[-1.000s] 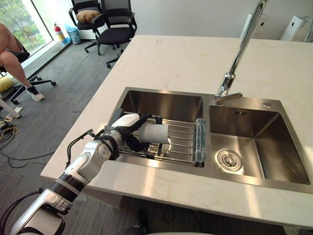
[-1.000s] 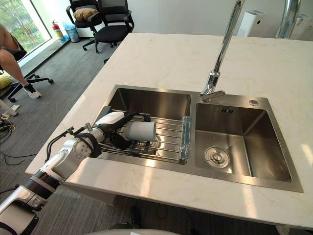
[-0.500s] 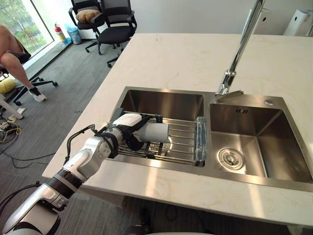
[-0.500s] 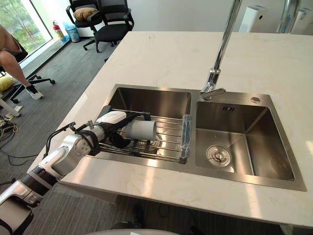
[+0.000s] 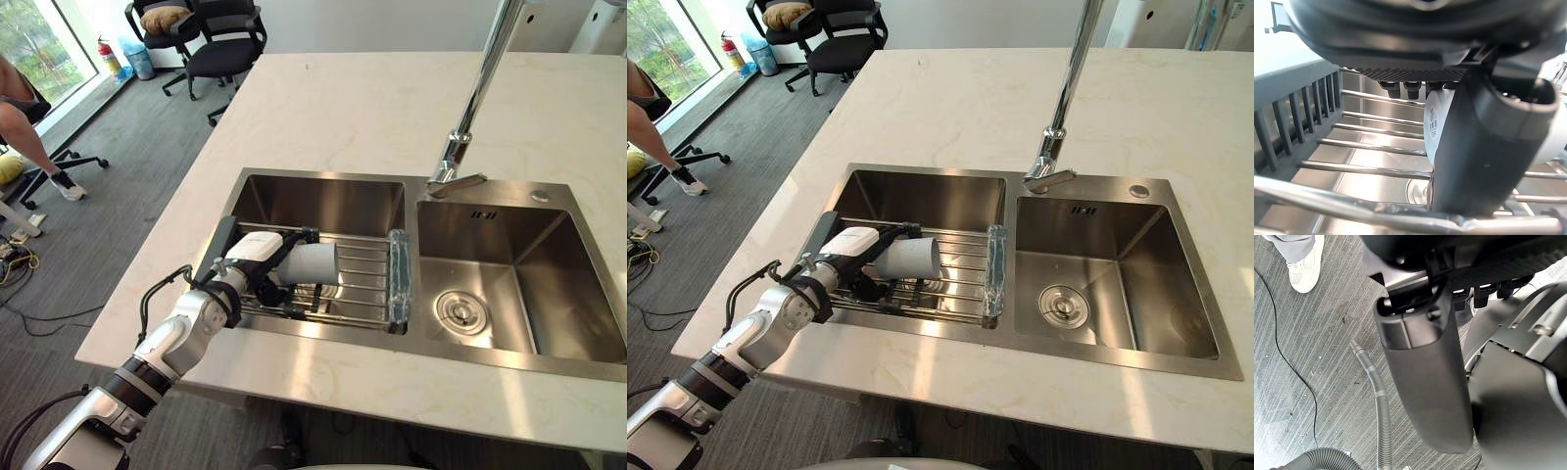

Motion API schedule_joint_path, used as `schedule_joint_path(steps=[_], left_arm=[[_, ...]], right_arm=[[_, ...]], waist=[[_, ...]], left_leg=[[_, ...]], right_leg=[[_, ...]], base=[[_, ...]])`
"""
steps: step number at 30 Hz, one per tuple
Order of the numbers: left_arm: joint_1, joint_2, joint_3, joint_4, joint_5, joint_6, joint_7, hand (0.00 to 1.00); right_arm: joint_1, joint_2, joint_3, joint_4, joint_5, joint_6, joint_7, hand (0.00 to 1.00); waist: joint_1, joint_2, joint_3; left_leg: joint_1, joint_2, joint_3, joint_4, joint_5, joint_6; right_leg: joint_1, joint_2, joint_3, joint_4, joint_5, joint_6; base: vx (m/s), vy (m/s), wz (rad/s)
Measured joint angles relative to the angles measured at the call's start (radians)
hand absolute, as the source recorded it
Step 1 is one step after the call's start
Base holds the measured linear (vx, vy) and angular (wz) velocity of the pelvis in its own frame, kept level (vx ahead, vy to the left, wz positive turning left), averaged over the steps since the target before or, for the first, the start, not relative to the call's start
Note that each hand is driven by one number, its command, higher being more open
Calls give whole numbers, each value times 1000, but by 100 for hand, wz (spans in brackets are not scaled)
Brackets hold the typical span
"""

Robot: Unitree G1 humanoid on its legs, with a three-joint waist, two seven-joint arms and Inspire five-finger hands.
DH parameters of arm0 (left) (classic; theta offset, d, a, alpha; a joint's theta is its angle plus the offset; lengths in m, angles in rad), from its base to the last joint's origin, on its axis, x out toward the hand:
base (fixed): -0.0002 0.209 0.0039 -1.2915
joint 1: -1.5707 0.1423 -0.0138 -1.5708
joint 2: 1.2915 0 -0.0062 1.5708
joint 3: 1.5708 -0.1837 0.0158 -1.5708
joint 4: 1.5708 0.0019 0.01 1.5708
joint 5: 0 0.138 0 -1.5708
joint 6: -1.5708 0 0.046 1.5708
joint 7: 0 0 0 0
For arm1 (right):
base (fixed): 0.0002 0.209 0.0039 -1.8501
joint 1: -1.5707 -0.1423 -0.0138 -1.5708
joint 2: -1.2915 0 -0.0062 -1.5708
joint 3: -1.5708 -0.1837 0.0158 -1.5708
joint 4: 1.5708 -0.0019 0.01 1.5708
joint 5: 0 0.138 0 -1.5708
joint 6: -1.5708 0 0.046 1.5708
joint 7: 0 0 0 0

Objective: Walk over to the sink, pick up the cup, carry it to the dishwasher, place the cup inside the dishwasher, then close the dishwasher door

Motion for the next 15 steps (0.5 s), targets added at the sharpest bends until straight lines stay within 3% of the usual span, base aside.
schedule_joint_path(steps=[8, 9, 15], left_arm=[[4, -4, -4, -30, 47, 2, -1, 100], [4, -4, -5, -31, 47, 3, -1, 0], [-20, -2, -34, -34, 48, 18, 0, 0]], right_arm=[[-4, 2, 0, 5, 0, -10, 0, 100], [-4, 2, 0, 6, 0, -10, 0, 100], [-6, 2, 0, 7, 0, -13, 0, 100]], waist=[[-1, -2, 11], [-1, -2, 11], [-4, -1, 12]], left_leg=[[0, -8, -8, 0, 1, 4], [0, -8, -8, 0, 1, 4], [0, -8, -10, 0, -1, 2]], right_leg=[[6, -2, -11, 0, -1, 3], [6, -2, -11, 0, -1, 3], [6, -2, -12, 2, -1, 3]], base=[[-32, -27, 4], [-36, -29, 1], [-47, -27, 0]])
